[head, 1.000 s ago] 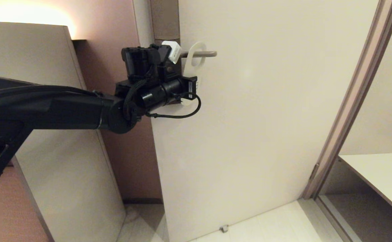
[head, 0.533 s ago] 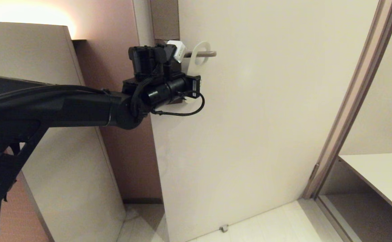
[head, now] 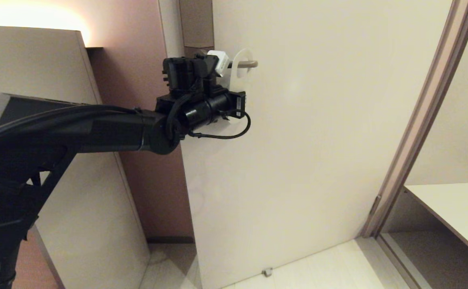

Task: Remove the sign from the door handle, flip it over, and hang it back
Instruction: Take down the sign

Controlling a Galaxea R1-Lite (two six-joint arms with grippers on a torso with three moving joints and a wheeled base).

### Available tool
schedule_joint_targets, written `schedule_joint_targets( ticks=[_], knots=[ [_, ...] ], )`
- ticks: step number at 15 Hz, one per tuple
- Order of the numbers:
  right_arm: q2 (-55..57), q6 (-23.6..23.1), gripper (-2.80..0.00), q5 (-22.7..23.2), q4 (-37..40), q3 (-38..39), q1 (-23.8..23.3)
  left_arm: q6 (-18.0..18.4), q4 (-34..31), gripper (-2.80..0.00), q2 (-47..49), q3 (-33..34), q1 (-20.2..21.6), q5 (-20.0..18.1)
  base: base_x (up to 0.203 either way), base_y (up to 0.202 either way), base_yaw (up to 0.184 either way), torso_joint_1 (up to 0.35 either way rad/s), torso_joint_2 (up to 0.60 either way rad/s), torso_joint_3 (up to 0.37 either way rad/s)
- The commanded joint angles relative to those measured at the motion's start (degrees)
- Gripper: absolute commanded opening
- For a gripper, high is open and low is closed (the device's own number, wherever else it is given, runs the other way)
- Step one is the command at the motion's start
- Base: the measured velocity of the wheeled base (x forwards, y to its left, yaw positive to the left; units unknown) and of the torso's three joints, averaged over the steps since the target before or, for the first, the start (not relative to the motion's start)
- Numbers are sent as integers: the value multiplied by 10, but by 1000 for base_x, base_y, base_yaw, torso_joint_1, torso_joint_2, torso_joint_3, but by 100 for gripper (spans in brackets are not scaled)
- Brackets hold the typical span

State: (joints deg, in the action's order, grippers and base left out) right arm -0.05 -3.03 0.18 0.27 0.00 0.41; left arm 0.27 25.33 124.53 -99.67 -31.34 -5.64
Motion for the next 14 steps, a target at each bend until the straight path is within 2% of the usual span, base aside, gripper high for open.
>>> schedule_joint_targets(
  ticks=[1, 7, 14],
  knots=[
    [0, 0, -280, 0, 0, 0, 0, 0, 1, -280, 6, -2, -8, 1, 0, 0, 0, 0, 0, 0],
    [0, 0, -280, 0, 0, 0, 0, 0, -19, -280, 17, -39, -21, 4, 0, 0, 0, 0, 0, 0],
    [0, 0, -280, 0, 0, 0, 0, 0, -30, -280, 19, -43, -41, 14, 0, 0, 0, 0, 0, 0]
  ],
)
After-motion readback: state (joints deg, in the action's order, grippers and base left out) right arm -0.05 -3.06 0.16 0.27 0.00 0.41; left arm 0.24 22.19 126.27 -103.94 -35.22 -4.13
